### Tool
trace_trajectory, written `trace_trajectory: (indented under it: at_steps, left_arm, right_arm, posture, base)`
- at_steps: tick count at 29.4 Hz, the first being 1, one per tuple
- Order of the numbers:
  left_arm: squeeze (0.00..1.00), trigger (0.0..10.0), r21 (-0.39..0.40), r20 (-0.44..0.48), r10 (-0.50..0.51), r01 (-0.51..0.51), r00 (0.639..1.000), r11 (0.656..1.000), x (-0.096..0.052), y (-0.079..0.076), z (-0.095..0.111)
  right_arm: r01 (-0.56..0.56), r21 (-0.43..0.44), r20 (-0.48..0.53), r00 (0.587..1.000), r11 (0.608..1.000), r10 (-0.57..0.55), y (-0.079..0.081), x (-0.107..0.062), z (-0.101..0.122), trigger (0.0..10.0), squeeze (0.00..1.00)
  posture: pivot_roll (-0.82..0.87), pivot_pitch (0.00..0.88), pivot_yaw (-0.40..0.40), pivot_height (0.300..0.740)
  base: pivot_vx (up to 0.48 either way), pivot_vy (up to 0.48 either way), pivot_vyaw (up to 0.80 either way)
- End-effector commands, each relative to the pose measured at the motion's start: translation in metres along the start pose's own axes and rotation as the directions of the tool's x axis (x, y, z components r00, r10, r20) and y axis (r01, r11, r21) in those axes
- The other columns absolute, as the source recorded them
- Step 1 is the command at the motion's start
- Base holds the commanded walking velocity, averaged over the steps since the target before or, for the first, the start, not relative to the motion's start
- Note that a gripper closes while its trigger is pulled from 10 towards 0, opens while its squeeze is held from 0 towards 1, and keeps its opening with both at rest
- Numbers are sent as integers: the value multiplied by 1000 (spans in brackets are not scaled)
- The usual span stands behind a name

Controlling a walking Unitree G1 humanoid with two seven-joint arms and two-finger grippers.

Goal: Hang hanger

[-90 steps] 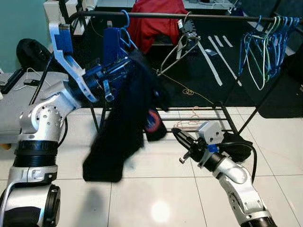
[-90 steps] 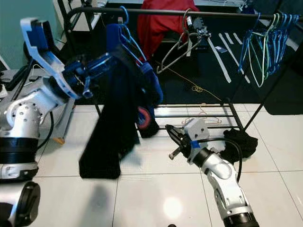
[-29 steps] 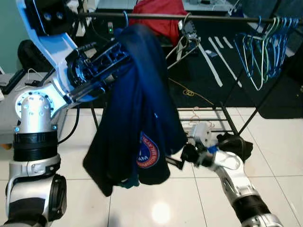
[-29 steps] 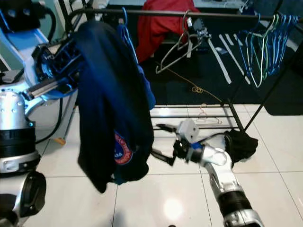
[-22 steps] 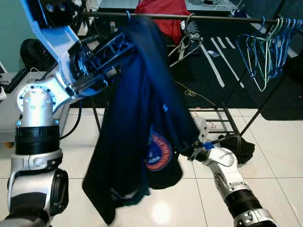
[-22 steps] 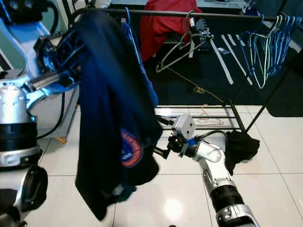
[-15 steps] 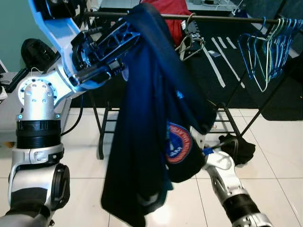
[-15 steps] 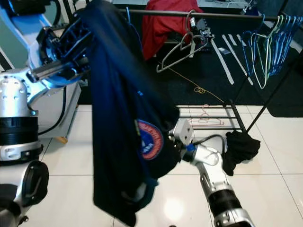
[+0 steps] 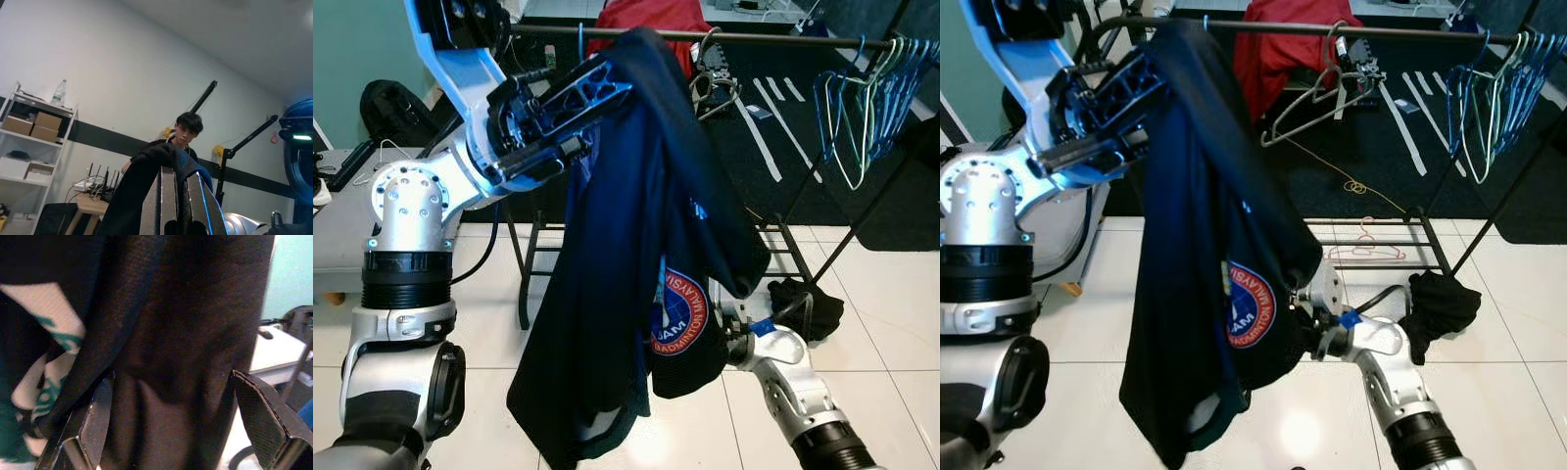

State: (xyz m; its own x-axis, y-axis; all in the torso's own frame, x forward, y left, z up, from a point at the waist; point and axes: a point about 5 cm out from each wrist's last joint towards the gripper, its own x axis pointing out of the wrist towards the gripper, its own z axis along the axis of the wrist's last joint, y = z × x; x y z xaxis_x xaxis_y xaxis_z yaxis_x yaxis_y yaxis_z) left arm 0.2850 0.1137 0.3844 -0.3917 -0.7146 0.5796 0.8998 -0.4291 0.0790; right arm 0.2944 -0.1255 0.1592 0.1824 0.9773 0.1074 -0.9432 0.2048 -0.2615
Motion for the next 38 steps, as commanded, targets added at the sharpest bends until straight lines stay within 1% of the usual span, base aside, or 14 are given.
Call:
trace_trajectory:
  at_steps: [1, 9, 10, 11, 12, 13, 19, 20, 21, 22, 23, 24, 30, 38]
  left_arm:
    - [0, 0, -2, -10, -4, 4, 1000, 1000, -3, 2, -1]
    - [0, 0, -40, 33, -16, 18, 999, 999, -8, 13, 0]
    - [0, 0, -50, 35, -18, 20, 999, 999, -8, 15, -2]
    - [0, 0, -50, 35, -18, 20, 999, 999, -8, 15, -2]
    - [0, 0, -59, 33, -18, 20, 999, 998, -6, 16, -6]
    - [0, 0, -64, 30, -18, 20, 999, 998, -4, 17, -11]
    - [0, 0, -56, 33, -23, 25, 999, 998, 3, 13, -18]
    - [0, 0, -47, 42, -31, 33, 999, 998, 7, 8, -20]
    - [0, 0, -47, 42, -31, 33, 999, 998, 7, 8, -20]
    - [0, 0, -41, 47, -38, 40, 998, 998, 9, 5, -20]
    - [0, 0, -32, 51, -44, 46, 998, 998, 10, 2, -20]
    - [0, 0, -24, 53, -48, 49, 997, 999, 10, 1, -19]
    - [0, 0, -7, 55, -40, 40, 998, 999, 9, 2, -17]
    - [0, 0, 16, 66, 22, -23, 998, 1000, 4, 7, -14]
  right_arm:
    - [-43, 12, -18, 999, 999, 44, 7, 2, -3, 10000, 196]
    - [-38, 8, -6, 999, 999, 38, 2, 11, 0, 10000, 173]
    - [-37, 6, 4, 999, 999, 37, 0, 17, 1, 10000, 86]
    - [-37, 6, 4, 999, 999, 37, 0, 17, 1, 10000, 86]
    - [-48, 13, 14, 999, 999, 47, 0, 23, 3, 10000, 0]
    - [-62, 19, 22, 998, 998, 62, 2, 29, 5, 10000, 0]
    - [-88, 36, 36, 996, 995, 86, 5, 39, 9, 10000, 0]
    - [-88, 45, 38, 996, 995, 87, 5, 42, 9, 6431, 0]
    - [-88, 45, 38, 996, 995, 87, 5, 42, 9, 6431, 0]
    - [-88, 52, 39, 996, 995, 86, 5, 43, 9, 1804, 0]
    - [-77, 57, 40, 996, 995, 75, 4, 43, 8, 392, 0]
    - [-59, 57, 41, 998, 997, 57, 3, 42, 7, 0, 0]
    - [-18, 60, 47, 999, 998, 15, 0, 41, 7, 0, 0]
    - [20, 72, 50, 998, 997, -24, -4, 36, 9, 0, 0]
  posture:
    - [-13, 227, 5, 740]
    - [-15, 223, 13, 740]
    - [-11, 221, 11, 740]
    - [-11, 221, 11, 740]
    - [-9, 220, 9, 740]
    - [-8, 218, 8, 740]
    - [-11, 211, 7, 740]
    - [-10, 209, 7, 740]
    - [-10, 209, 7, 740]
    - [-10, 209, 7, 740]
    - [-11, 207, 7, 740]
    - [-12, 206, 6, 740]
    - [-12, 207, 4, 740]
    - [-15, 217, 3, 740]
  base:
    - [0, 0, 0]
    - [0, 0, 0]
    - [0, 0, 0]
    - [0, 0, 0]
    - [0, 0, 0]
    - [0, 0, 0]
    - [0, 0, 0]
    - [0, 0, 0]
    - [0, 0, 0]
    - [0, 0, 0]
    - [0, 0, 0]
    - [0, 0, 0]
    - [0, 0, 0]
    - [0, 0, 0]
